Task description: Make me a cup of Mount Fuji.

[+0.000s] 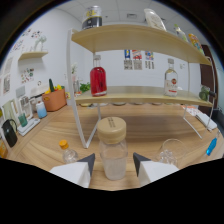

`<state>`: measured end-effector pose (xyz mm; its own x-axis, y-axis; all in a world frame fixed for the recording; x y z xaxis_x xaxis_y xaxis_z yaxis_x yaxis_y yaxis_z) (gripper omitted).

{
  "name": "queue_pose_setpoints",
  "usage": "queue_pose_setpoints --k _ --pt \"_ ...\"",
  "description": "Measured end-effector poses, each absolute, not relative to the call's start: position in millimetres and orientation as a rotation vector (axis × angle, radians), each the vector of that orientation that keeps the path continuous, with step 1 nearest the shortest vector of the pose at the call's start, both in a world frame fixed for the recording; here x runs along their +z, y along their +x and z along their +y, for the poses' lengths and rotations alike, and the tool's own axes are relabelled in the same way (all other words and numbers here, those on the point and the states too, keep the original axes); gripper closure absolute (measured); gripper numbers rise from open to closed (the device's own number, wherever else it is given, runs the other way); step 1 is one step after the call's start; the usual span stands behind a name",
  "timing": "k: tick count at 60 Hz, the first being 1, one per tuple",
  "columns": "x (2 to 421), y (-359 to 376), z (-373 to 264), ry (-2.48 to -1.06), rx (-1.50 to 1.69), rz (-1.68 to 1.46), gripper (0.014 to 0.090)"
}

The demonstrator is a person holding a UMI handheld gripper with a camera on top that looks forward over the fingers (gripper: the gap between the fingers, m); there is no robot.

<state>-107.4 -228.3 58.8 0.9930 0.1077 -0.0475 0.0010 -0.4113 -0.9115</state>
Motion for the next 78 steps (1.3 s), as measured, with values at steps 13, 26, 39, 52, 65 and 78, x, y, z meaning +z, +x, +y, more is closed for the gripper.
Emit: queue_pose_setpoints --k 13,26,39,52,65,78 --pt "102 -85 -256 -1.997 0.133 -0.094 0.0188" --pt "134 -25 -288 -2.054 0.056 -0.013 0.0186" --pt "214 8 -284 -2.028 0.052 0.032 0.0187" --pt "347 10 -226 -1.796 0.058 -0.034 0.0188" --pt "414 16 -147 -1.645 0.032 -0.043 0.0235" --pt "394 23 -94 -1.717 0.031 0.0 0.0422"
